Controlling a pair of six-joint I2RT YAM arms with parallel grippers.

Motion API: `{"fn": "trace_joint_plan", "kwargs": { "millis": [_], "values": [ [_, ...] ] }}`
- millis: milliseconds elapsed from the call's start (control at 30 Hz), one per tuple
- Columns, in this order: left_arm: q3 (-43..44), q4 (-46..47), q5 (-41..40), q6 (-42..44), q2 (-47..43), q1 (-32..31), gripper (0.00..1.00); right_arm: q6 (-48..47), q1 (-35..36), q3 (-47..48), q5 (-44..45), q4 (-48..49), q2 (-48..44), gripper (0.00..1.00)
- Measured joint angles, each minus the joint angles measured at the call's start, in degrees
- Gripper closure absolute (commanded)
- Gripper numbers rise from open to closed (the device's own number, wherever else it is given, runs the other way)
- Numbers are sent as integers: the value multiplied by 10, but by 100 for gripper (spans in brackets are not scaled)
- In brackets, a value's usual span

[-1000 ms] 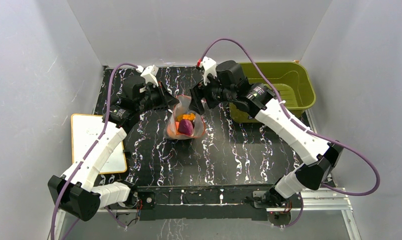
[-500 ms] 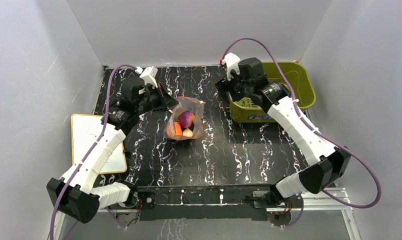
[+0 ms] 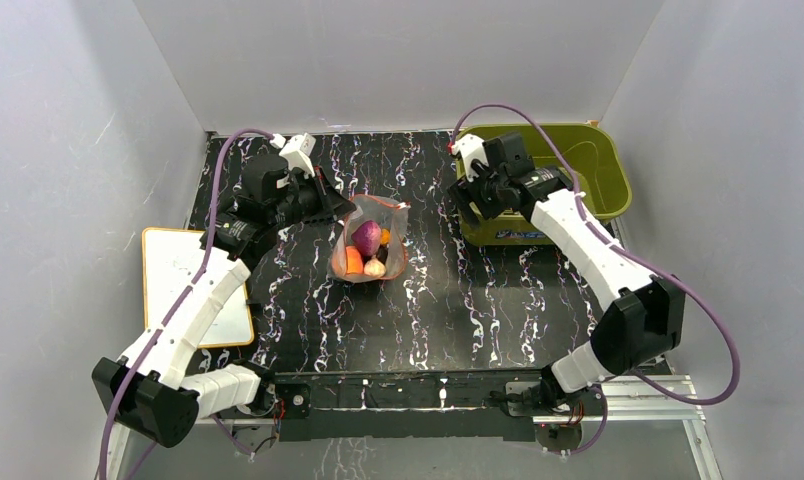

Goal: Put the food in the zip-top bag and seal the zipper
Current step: Adjust the bin at the center of the board.

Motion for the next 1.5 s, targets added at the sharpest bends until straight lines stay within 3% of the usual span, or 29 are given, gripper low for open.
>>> {"fn": "trace_joint_plan", "kwargs": {
  "millis": [133,400,500,700,1133,1233,1500],
  "values": [
    [1,-2,1,2,0,0,100,-2,-2,-12,15,3,21,38],
    [1,0,3,4,0,0,100,14,-6,-26,19,33,67,84],
    [1,0,3,5,0,0,100,16,-3,-15,14,59,87,93],
    [-5,4,0,5,-2,0,100,84,-6,2,64,113,118,98],
    [-13,7,-4,12,-6,0,100,109,71,103,376,218,256,100],
    [-13,7,-4,13,-6,0,100,114,74,170,413,211,312,100],
    [-13,6,-4,13,-6,0,100,188,49,457,429,107,492,100]
  ]
}}
